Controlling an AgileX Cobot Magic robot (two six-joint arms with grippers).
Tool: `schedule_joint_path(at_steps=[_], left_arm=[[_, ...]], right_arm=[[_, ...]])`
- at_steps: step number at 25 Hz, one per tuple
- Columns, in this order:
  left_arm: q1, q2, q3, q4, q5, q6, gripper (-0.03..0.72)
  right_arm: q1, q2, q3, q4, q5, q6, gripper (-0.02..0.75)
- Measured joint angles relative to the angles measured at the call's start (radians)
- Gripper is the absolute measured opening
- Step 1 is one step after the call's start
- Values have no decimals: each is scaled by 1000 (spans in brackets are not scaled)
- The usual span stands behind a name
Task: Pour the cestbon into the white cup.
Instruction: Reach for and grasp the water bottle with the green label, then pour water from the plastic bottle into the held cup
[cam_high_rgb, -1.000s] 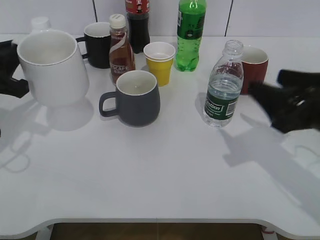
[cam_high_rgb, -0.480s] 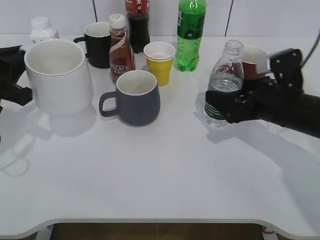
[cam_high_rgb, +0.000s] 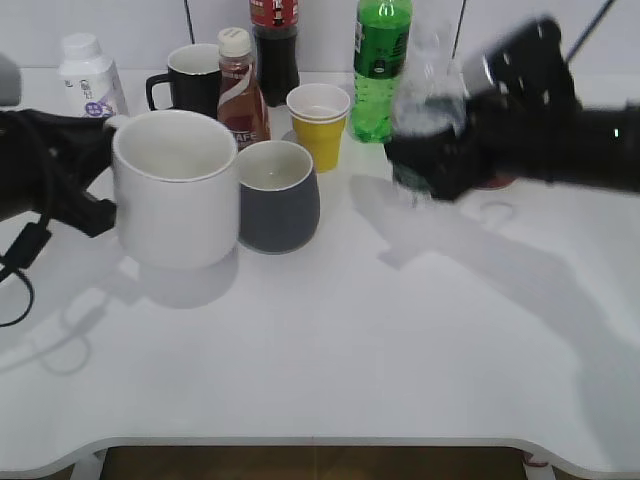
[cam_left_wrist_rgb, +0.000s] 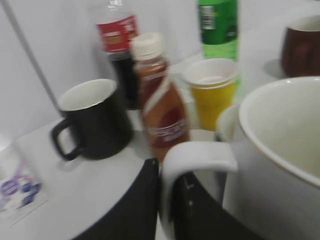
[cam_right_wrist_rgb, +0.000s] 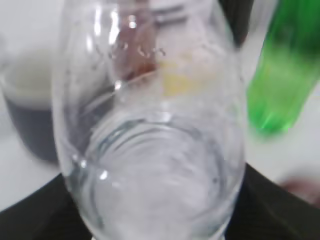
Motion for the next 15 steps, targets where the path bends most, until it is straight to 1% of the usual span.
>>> schedule_joint_path(at_steps=[1,3,7,9,11,13,15], left_arm=[[-31,-13,-19,-14,47,-1,40],[-85,-34,-60,-42,132,-1,40],[-158,-43,-158,-65,295,-3,40],[-182,-43,-200,-70,372,-3,40],[-196,-43,-243,-73,446,-4,40],[-204,-43,-277,-77,511,-4,40],[-205,-43,-299,-78,537,-4,40]], right_arm=[[34,-33,-28,-3,63,-4,468],[131,-97,-105,-5,243,-50,468],[305,-123,-236,-5,500,-216,468],[363,-123,-275,-5,607,-311,468],[403,-123,-304,-4,678,-404,468],[422,-123,-323,-2,731,-468,468],[431,-118,-344,-41,767,-501,468]])
